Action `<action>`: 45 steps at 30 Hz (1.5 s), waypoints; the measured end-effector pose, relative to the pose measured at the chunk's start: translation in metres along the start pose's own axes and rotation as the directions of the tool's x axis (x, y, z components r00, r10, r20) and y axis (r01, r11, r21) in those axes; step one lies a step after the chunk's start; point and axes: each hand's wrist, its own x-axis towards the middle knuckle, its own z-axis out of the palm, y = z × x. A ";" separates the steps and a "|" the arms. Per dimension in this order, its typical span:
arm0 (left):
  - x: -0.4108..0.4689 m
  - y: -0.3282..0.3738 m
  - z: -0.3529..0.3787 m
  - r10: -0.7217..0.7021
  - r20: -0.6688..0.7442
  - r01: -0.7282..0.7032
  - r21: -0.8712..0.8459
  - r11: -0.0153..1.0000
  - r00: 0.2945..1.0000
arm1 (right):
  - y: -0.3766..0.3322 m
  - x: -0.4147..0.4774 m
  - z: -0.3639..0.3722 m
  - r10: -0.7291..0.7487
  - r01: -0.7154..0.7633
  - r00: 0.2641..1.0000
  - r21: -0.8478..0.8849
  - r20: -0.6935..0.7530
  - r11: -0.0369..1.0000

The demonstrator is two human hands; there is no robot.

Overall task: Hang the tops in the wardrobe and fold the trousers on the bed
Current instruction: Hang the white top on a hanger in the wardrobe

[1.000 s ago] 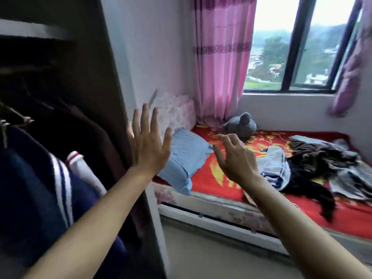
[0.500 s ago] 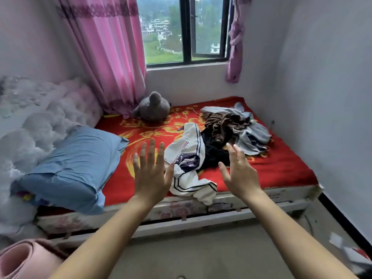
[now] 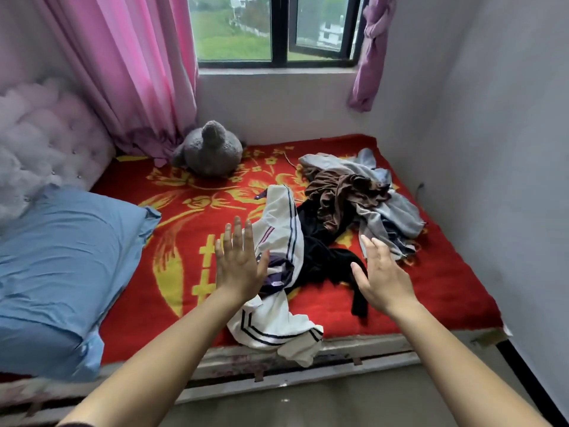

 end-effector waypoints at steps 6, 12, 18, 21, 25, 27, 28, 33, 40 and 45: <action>0.037 0.001 0.090 -0.180 0.160 0.178 0.027 0.984 0.971 | 0.041 0.086 0.073 -0.014 0.000 0.988 0.091 0.152 0.996; 0.046 -0.003 0.139 -0.444 0.222 0.441 0.070 0.895 0.868 | 0.039 0.162 0.144 -0.137 0.073 0.905 0.172 0.402 0.982; 0.057 -0.014 0.183 -0.601 0.290 0.614 0.056 0.787 0.744 | 0.026 0.214 0.218 -0.194 0.075 0.824 0.237 0.532 0.969; 0.054 -0.024 0.224 -0.645 0.326 0.667 0.056 0.743 0.691 | 0.029 0.214 0.270 -0.170 0.012 0.767 0.252 0.619 0.968; 0.050 -0.043 0.295 -0.683 0.393 0.714 0.089 0.695 0.616 | 0.038 0.214 0.340 -0.106 -0.120 0.697 0.261 0.709 0.958; 0.045 -0.054 0.329 -0.689 0.424 0.716 0.123 0.687 0.588 | 0.037 0.214 0.369 -0.082 -0.162 0.717 0.280 0.692 0.946; 0.043 -0.060 0.343 -0.705 0.428 0.738 0.118 0.664 0.566 | 0.034 0.215 0.383 -0.081 -0.166 0.740 0.298 0.667 0.940; 0.029 -0.086 0.387 -0.845 0.300 0.895 -0.087 0.437 0.442 | 0.013 0.219 0.436 -0.079 -0.191 0.767 0.345 0.636 0.919; 0.047 -0.107 0.338 -0.932 0.233 0.930 -0.309 0.201 0.279 | -0.014 0.230 0.421 0.208 -0.565 0.689 0.335 0.694 0.754; 0.095 -0.122 0.230 -0.938 0.099 0.859 -0.441 0.258 0.333 | -0.076 0.261 0.333 0.168 -0.546 0.756 0.468 0.633 0.695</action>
